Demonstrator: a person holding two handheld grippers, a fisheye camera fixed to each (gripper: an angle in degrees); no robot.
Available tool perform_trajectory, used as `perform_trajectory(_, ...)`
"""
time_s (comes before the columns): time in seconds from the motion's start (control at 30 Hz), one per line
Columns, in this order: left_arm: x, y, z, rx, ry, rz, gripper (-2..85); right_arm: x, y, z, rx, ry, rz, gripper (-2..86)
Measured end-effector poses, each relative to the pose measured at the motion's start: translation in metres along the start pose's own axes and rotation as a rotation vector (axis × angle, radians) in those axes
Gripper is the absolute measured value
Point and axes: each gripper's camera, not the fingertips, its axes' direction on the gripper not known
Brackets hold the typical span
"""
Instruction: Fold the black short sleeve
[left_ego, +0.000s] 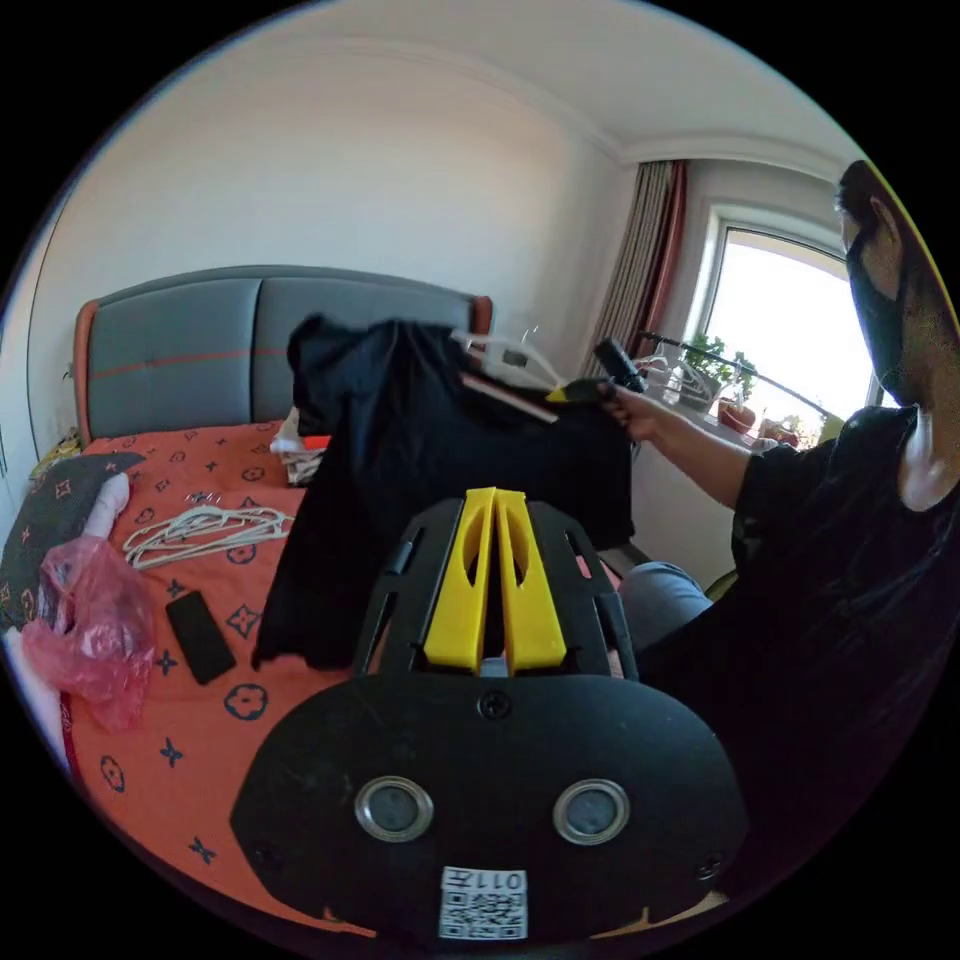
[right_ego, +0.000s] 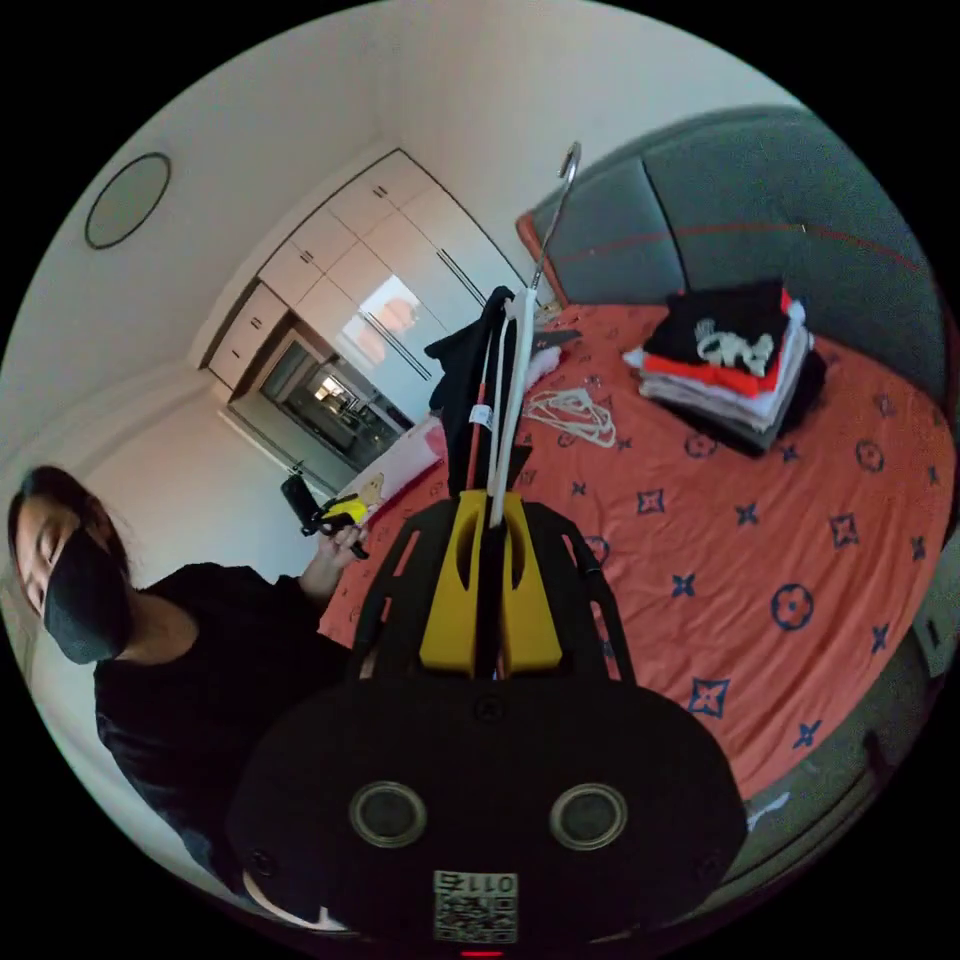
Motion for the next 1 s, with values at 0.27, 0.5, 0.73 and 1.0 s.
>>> perform_trajectory(0.27, -0.004, -0.013, 0.021, -0.143, -0.09, -0.08, 0.1, 0.156, 0.011, 0.182, -0.261, 0.22, 0.388, 2.1)
perform_trajectory(0.5, -0.019, -0.054, 0.098, -0.304, 0.008, -0.068, 0.2, 0.085, -0.024, 0.204, -0.22, 0.538, 0.242, 2.1)
perform_trajectory(0.73, -0.024, -0.09, 0.214, -0.472, 0.135, 0.007, 1.4, -0.042, -0.014, 0.222, -0.011, 0.731, 0.249, 1.9)
perform_trajectory(1.0, -0.001, -0.151, 0.331, -0.677, -0.009, 0.135, 6.0, -0.121, -0.033, 0.303, 0.09, 0.843, 0.174, 1.7)
